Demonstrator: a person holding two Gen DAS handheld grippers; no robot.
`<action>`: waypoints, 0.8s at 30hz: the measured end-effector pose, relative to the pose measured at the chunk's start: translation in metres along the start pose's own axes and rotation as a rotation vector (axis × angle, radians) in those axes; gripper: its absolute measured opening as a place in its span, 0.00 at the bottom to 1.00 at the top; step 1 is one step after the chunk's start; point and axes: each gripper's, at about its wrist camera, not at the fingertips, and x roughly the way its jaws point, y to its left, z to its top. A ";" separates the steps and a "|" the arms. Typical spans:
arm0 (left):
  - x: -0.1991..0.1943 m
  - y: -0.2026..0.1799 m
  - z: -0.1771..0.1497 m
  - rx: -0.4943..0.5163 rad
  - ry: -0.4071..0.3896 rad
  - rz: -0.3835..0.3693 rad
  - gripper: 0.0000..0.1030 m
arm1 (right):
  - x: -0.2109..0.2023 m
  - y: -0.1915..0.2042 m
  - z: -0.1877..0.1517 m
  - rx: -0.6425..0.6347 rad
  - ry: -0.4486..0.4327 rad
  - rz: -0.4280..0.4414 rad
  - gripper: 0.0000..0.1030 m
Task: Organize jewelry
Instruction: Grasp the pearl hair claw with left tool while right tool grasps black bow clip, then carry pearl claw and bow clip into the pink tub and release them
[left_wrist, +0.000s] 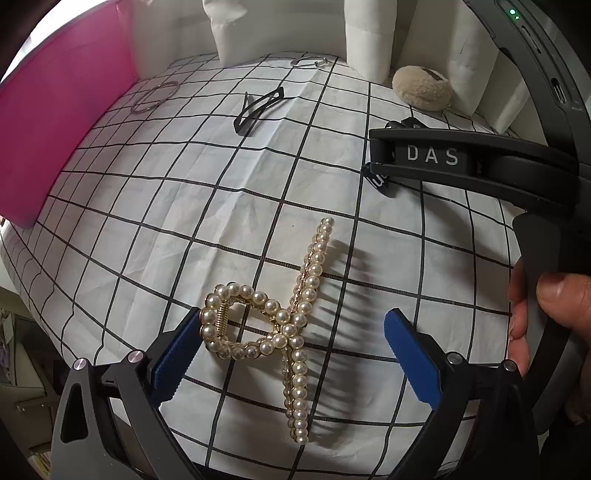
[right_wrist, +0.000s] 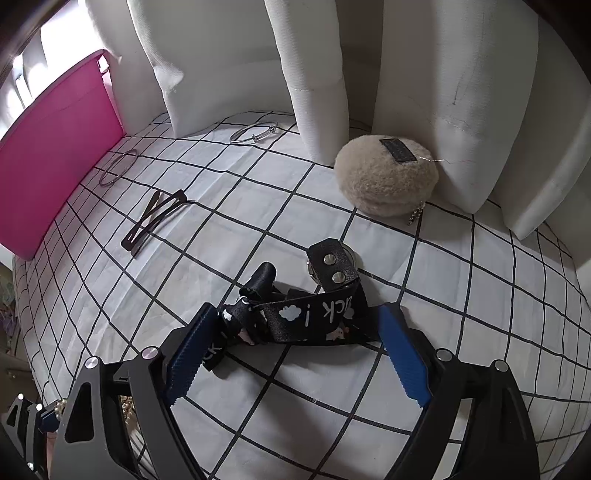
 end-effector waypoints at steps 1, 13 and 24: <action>-0.001 0.000 0.000 0.001 -0.004 -0.001 0.89 | -0.001 -0.001 0.000 0.001 0.000 -0.005 0.77; -0.013 0.014 -0.003 0.022 -0.025 -0.018 0.44 | -0.012 -0.013 -0.002 0.063 -0.012 0.001 0.19; -0.049 0.065 0.026 -0.008 -0.102 -0.016 0.45 | -0.051 0.000 -0.005 0.102 -0.055 0.025 0.17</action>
